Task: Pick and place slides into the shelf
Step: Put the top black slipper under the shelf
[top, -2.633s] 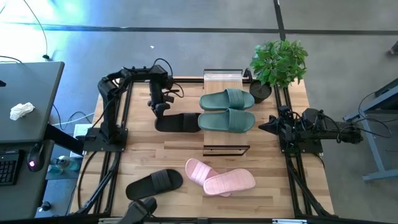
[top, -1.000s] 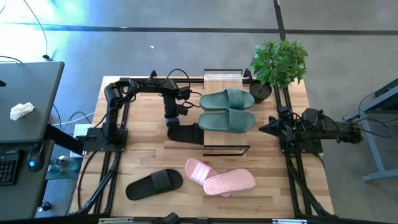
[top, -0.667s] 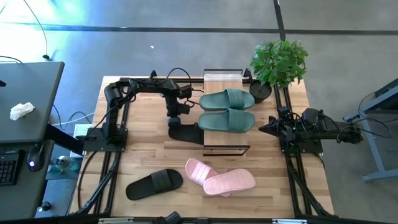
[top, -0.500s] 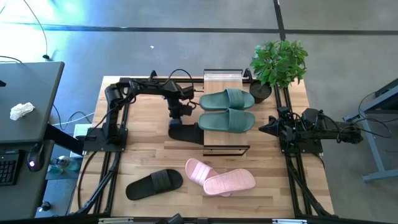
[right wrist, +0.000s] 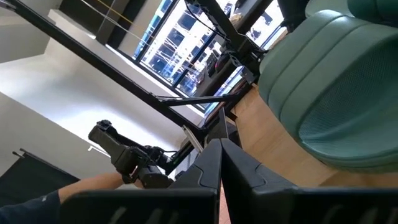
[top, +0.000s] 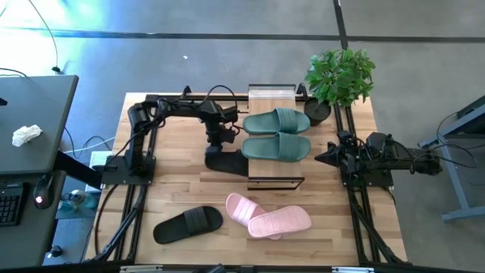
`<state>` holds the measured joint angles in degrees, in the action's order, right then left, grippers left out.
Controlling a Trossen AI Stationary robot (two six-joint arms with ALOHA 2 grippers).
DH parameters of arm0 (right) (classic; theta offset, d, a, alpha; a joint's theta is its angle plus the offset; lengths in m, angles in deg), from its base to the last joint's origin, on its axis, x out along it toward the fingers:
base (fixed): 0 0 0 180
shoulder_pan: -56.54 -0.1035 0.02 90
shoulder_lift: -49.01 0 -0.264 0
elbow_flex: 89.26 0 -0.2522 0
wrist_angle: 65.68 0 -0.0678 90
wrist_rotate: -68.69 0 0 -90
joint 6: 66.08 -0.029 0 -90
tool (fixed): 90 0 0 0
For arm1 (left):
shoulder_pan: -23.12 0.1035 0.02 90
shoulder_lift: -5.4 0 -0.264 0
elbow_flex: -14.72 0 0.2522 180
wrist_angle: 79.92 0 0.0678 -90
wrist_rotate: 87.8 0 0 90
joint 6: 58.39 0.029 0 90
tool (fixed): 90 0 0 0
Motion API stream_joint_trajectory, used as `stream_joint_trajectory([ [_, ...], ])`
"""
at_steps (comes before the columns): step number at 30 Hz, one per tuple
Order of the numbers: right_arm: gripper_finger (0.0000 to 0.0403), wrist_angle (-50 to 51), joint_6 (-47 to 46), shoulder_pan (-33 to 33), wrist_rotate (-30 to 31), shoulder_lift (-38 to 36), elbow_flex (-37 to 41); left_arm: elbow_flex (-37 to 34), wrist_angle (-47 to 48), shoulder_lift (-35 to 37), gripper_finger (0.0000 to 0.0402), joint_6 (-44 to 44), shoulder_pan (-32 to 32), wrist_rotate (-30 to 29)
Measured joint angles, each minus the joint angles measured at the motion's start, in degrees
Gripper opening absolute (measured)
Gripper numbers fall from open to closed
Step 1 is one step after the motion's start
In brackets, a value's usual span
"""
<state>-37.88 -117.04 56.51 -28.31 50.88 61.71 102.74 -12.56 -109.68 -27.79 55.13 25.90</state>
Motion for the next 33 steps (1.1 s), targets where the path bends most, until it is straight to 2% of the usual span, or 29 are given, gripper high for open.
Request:
stream_joint_trajectory([
  [5, 0.0001, 0.1, 0.0, 0.0, 0.0, 0.0, 0.0, 0.0, -0.7, 0.1, 0.0036, 4.6, -0.9, -1.5],
  [12, 0.0001, 0.3, 0.0, 0.0, 0.0, 0.0, 0.0, 0.0, -1.5, 0.2, 0.0038, 7.8, -0.9, -2.0],
  [29, 0.0001, 0.7, 0.0, 0.0, 0.5, 0.0, 0.0, 0.0, -1.8, 0.1, 0.0029, 1.4, -3.4, -1.6],
  [33, 0.0001, 0.9, 0.1, 0.0, 0.5, 0.0, 0.0, 0.1, -5.2, 0.2, 0.003, 0.4, -3.9, 1.4],
])
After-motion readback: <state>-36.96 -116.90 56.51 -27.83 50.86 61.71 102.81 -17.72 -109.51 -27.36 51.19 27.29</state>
